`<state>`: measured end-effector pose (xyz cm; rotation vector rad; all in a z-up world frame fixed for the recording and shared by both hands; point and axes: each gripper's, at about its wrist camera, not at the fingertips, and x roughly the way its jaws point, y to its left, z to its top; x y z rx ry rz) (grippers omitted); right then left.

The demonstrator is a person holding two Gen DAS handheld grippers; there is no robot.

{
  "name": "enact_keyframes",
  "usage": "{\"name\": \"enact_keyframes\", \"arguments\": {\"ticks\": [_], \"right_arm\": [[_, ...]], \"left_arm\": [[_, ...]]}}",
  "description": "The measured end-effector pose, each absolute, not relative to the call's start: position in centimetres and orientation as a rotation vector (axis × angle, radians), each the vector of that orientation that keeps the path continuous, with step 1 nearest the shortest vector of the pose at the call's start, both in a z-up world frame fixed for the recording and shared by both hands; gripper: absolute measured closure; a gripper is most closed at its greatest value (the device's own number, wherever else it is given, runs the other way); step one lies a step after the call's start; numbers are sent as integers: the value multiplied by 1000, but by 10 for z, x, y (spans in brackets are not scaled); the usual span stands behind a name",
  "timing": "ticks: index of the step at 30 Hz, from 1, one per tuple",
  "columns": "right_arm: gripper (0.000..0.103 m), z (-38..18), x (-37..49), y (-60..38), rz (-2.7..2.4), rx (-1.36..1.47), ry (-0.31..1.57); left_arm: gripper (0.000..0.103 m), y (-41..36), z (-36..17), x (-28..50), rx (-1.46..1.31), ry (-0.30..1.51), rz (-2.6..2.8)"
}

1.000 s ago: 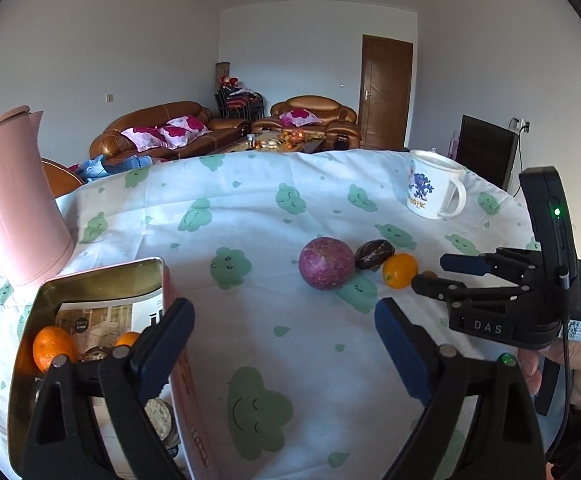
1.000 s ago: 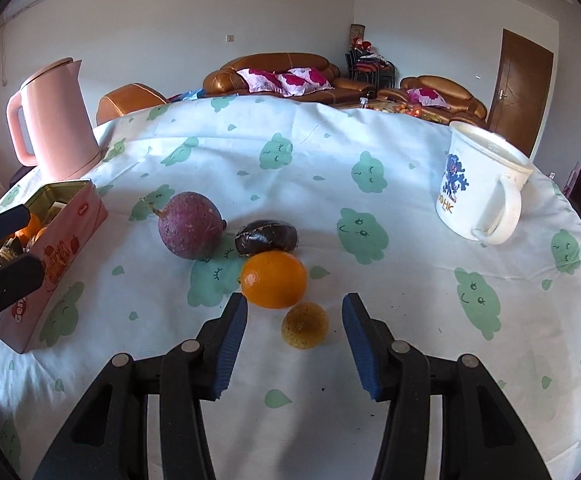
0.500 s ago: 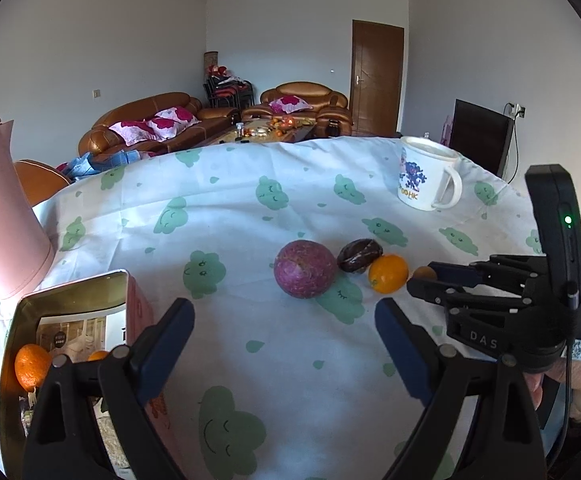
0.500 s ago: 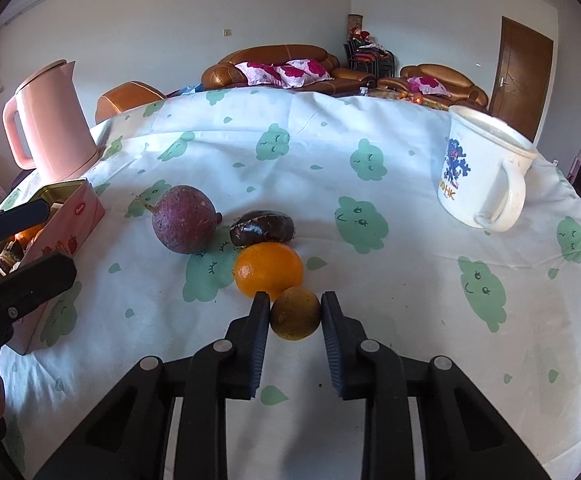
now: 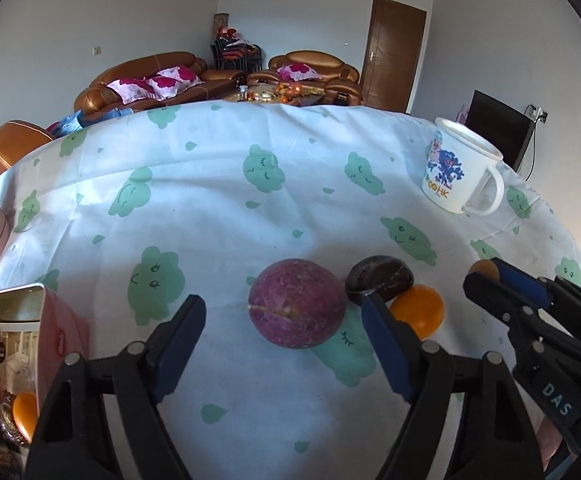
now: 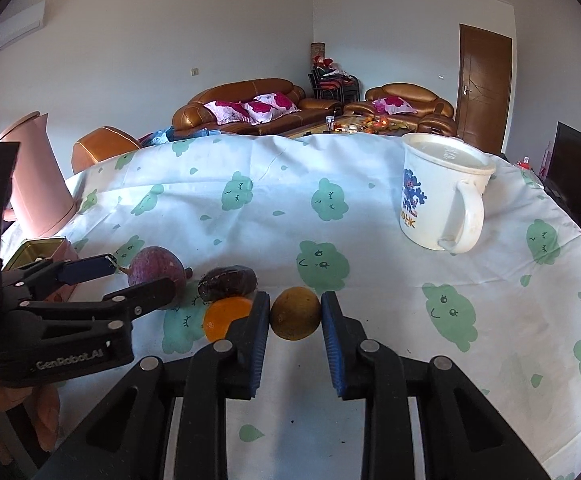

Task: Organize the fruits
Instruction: 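Grasp a small yellow-brown fruit with the right gripper while the left grasps the purple round fruit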

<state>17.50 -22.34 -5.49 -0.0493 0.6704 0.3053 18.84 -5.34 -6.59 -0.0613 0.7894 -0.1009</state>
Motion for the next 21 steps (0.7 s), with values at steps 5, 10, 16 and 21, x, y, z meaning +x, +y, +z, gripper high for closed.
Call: {"name": "enact_keyframes", "arguments": {"ticks": [5,10,16,21], "right_arm": [[75,-55,170,-217,321,-80,662],[75,-54,167,-215,351,-90,656],[75,-49,160,-218,374,-74,617],[75,-48,158,-217,385,-78,601]], "left_arm": [[36,-53,-75,200,-75,832,-136],[47,-54,-75,197,-86,830,-180],[47,-51,-68,184,-88,786,-186],[47,-51,-61,174,-73,734,-173]]}}
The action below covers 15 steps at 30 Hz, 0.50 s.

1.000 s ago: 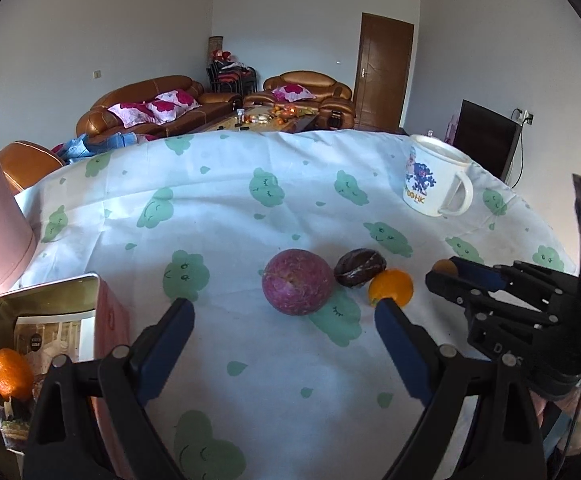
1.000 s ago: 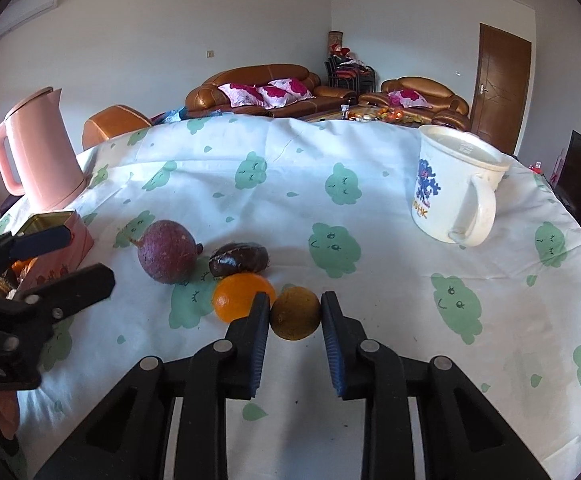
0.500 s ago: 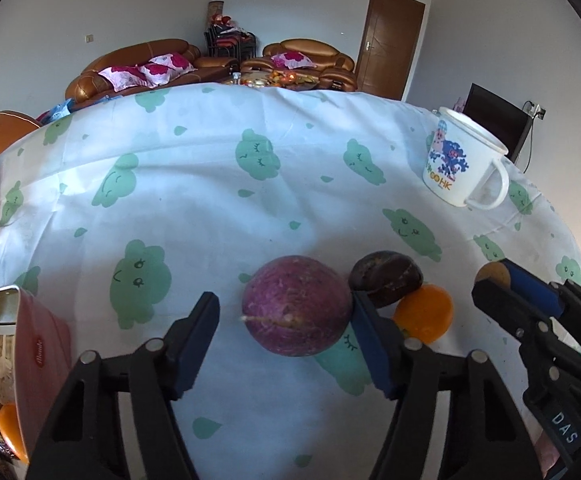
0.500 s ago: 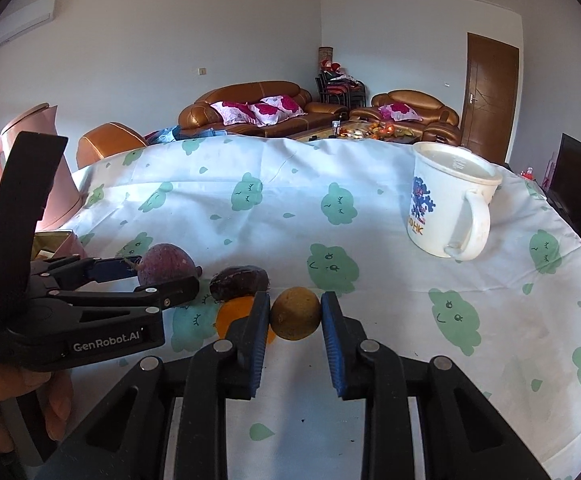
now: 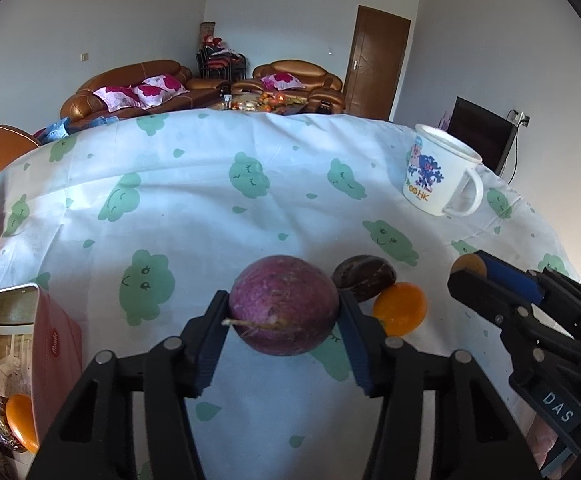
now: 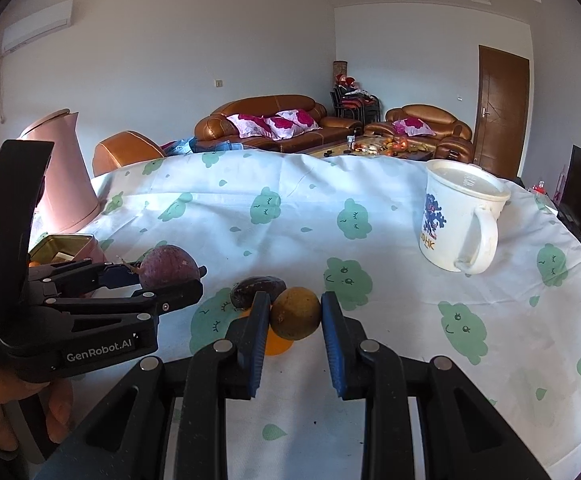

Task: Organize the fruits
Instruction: 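Grasp a small yellow-brown fruit with the right gripper while the left grasps the purple round fruit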

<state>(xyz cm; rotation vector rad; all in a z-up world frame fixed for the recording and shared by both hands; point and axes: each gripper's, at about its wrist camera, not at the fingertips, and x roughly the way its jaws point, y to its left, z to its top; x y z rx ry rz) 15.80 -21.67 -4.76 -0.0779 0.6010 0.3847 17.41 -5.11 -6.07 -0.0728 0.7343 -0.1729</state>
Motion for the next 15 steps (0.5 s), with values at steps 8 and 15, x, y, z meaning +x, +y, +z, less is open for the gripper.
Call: {"name": "enact_keyframes", "arguments": {"ticks": [8,15], "right_arm": [[75,-46,153,-215,395,-86,576],[75,-43,149,-218,406,-73,548]], "left_arm": [[47,-50,-56,166,-64,692,-162],[47,-47,-51,158,-64,646,-141]]}}
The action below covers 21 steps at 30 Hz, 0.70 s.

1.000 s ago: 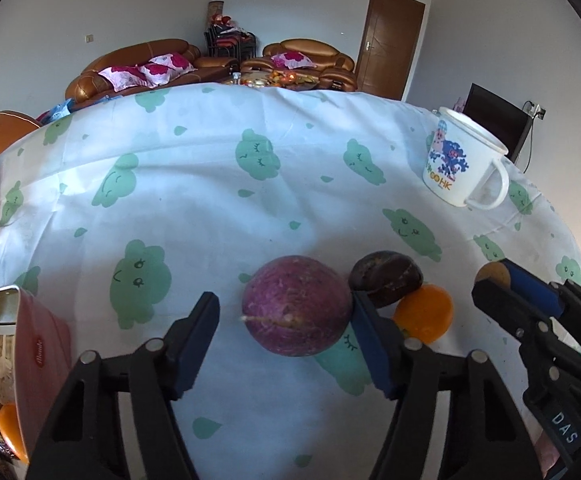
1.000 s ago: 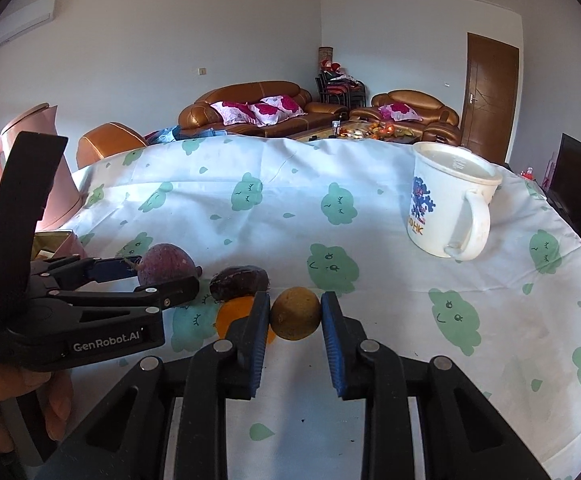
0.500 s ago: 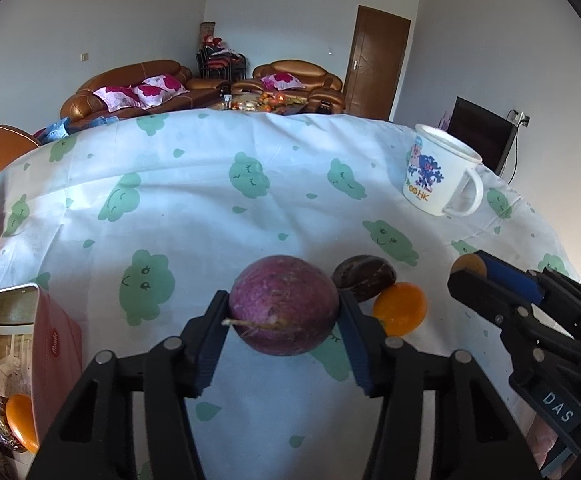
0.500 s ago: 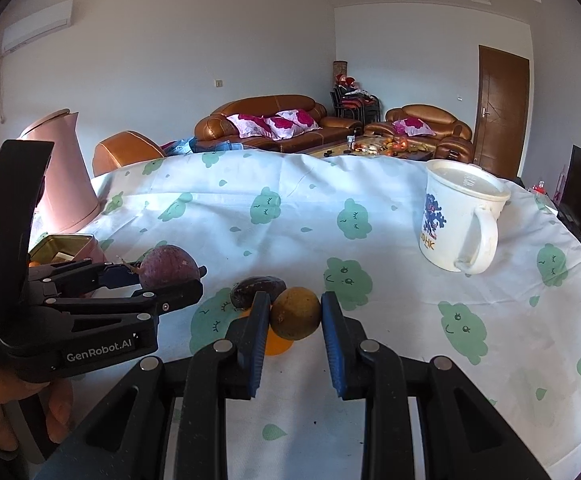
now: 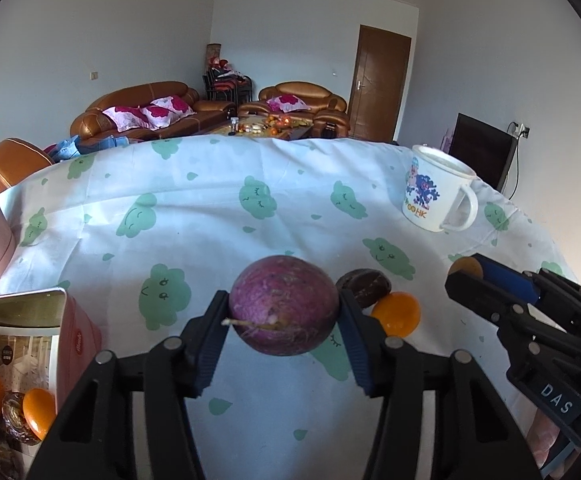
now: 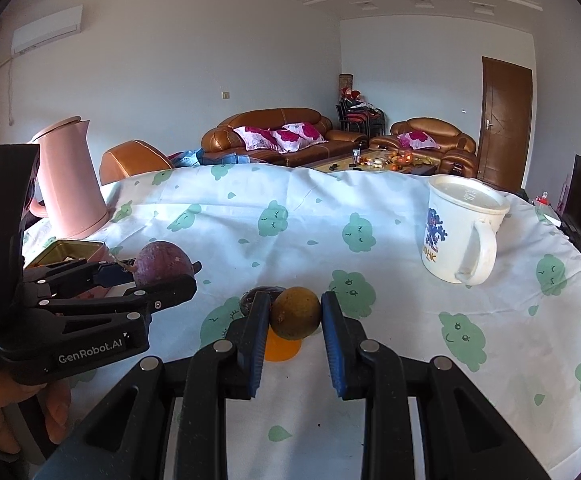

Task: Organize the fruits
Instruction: 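Grasp a small yellow-brown fruit with the right gripper while the left grasps the purple round fruit, then lift the yellow-brown fruit with the right gripper while the left lifts the purple fruit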

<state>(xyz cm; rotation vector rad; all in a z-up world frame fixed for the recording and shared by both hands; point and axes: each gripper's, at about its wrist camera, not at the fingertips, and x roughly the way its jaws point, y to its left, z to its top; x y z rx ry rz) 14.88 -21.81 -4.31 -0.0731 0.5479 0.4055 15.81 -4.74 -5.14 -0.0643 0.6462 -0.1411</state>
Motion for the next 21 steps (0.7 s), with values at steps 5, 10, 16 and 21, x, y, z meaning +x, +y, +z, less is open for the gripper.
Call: {"name": "enact_keyframes", "arguments": {"ticks": [5,10,16,21], "right_arm": [[75,-42,147,-217,406,-76,534],[75,-40,143,-219,404,-75,513],[75,-37,139,-218,403,-78,485],[75,-36,136,-219,400,-78,467]], "left_arm": [[47,-50,-48,151,-38,610,-126],[47,-53,-44,144,-10,576,-109],[47,-55,-41,137,7,542,-97],[47,-54,-39,133,9,526,-91]]}}
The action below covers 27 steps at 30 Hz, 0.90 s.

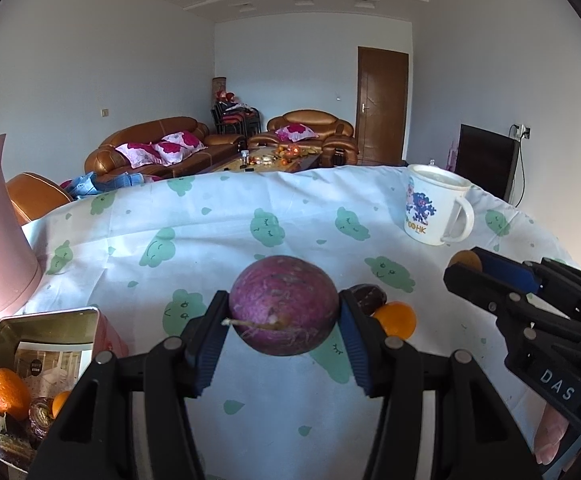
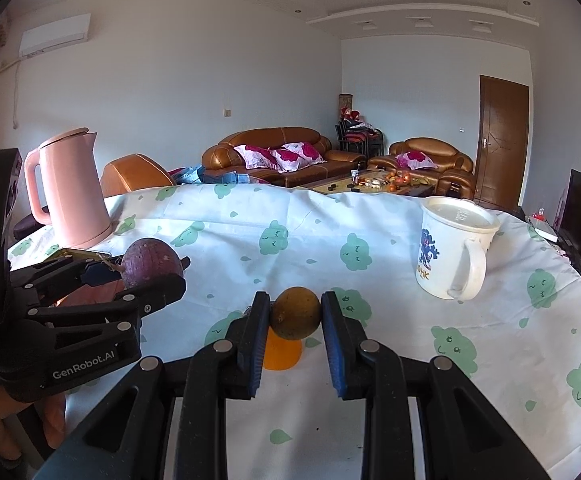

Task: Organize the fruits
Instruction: 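Lift the yellow-brown fruit with the right gripper while the left lifts the purple fruit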

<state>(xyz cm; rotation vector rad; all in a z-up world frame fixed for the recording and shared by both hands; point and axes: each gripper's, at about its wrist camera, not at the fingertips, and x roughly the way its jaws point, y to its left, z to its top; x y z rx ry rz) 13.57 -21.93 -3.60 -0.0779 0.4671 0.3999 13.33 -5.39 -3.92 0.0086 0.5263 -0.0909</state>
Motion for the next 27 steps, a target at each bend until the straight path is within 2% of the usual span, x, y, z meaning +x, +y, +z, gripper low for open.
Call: {"name": "enact_keyframes", "arguments": {"ticks": [27], "right_arm": [[75,-30,119,-224,388,-82,369]], "left_arm": [[47,-56,-32,109,38,429,-56]]}}
